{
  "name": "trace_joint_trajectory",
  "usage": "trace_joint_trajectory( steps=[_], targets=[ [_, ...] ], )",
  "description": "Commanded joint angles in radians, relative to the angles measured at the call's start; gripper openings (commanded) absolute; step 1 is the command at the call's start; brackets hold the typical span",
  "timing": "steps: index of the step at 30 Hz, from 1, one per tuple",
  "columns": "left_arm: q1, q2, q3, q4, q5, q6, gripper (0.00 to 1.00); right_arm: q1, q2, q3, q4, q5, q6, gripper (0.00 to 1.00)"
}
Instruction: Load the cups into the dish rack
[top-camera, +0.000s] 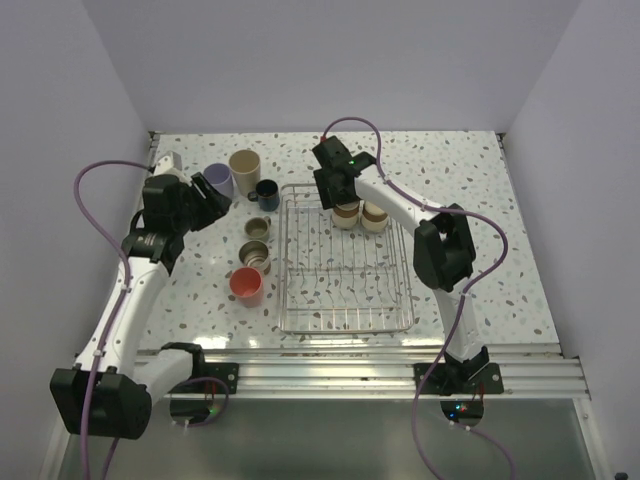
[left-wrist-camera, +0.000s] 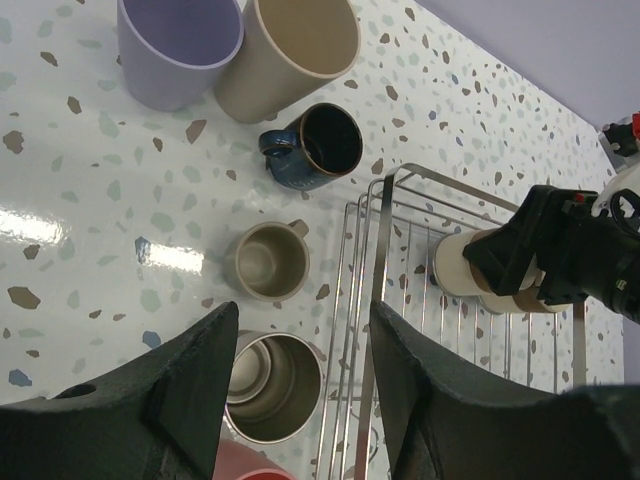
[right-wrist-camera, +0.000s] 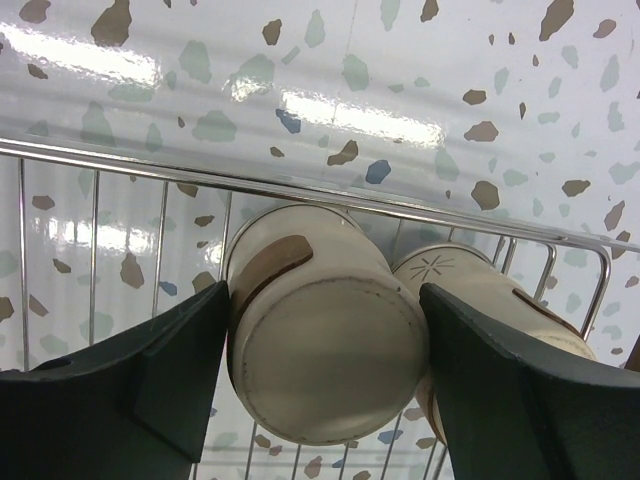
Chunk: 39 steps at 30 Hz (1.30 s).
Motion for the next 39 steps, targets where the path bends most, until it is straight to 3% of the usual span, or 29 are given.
trace_joint_trajectory(
  steps=[1, 2, 4, 12, 18, 21, 28, 39],
  targets=[
    [-0.001, 0.019, 0.027, 0.049, 0.020, 0.026, 0.58, 0.002, -0.014, 0.007, 0.023, 0.012, 0.008, 0.80],
    [-0.001, 0.022, 0.027, 0.051, 0.023, 0.025, 0.58, 0.003, -0.016, 0.008, 0.023, 0.012, 0.008, 0.90],
    [0.000, 0.032, 0.035, 0.056, 0.024, 0.025, 0.58, 0.005, -0.019, 0.008, 0.023, 0.013, 0.011, 0.98],
    [-0.001, 0.112, 0.129, 0.059, 0.001, 0.048, 0.59, 0.011, -0.059, 0.069, -0.002, 0.010, 0.023, 0.98],
    [0.000, 0.266, 0.277, 0.065, -0.026, 0.069, 0.59, 0.019, -0.134, 0.240, -0.085, -0.011, 0.032, 0.98],
    [0.000, 0.359, 0.325, 0.078, -0.034, 0.085, 0.59, 0.022, -0.227, 0.231, -0.106, -0.030, 0.048, 0.99],
    [-0.027, 0.600, 0.402, 0.080, -0.022, 0.157, 0.53, 0.022, -0.489, -0.019, -0.100, -0.065, 0.091, 0.99],
    [-0.063, 0.796, 0.486, 0.121, -0.034, 0.203, 0.51, 0.022, -0.807, -0.395, -0.129, -0.050, 0.150, 0.98]
  ],
)
